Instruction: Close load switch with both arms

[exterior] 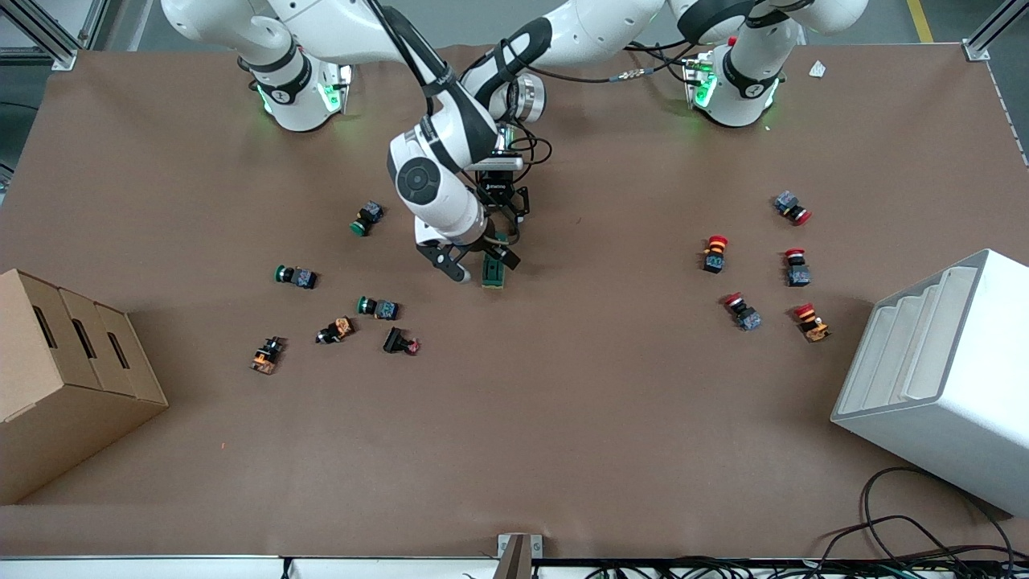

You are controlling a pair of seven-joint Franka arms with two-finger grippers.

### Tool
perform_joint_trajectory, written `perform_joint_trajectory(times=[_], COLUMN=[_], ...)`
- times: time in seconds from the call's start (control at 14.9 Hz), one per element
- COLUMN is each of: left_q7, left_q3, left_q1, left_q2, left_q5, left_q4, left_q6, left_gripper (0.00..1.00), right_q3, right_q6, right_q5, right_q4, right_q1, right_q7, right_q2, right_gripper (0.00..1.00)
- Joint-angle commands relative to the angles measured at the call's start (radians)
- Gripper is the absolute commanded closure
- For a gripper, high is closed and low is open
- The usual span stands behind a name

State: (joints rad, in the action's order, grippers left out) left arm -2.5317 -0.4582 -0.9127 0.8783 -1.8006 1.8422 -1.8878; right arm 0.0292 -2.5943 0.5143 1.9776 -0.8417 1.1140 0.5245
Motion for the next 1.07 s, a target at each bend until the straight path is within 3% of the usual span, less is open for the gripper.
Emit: perform_joint_trajectory(times=[0.0, 1.0], left_q7=[-0.006, -0.006], left_q3=[0.003, 0.003], left_q1=[-0.009, -0.012], left_q2=[0.056, 0.065], left_q5=[-0.003, -0.005], left_q4=[-0.009, -0.015], left_q6=[-0.002, 0.009], left_gripper=[0.01, 0.00], right_q3=[0.009, 0.017], right_q6=[-0.032, -0.066], right_q5=[0.024, 0.029], right_q4=[0.009, -0.035], right_q1=[-0.030, -0.030], right_q7=[0.013, 0.105], right_q2=[0.014, 0.026], right_gripper=[0.00, 0.00])
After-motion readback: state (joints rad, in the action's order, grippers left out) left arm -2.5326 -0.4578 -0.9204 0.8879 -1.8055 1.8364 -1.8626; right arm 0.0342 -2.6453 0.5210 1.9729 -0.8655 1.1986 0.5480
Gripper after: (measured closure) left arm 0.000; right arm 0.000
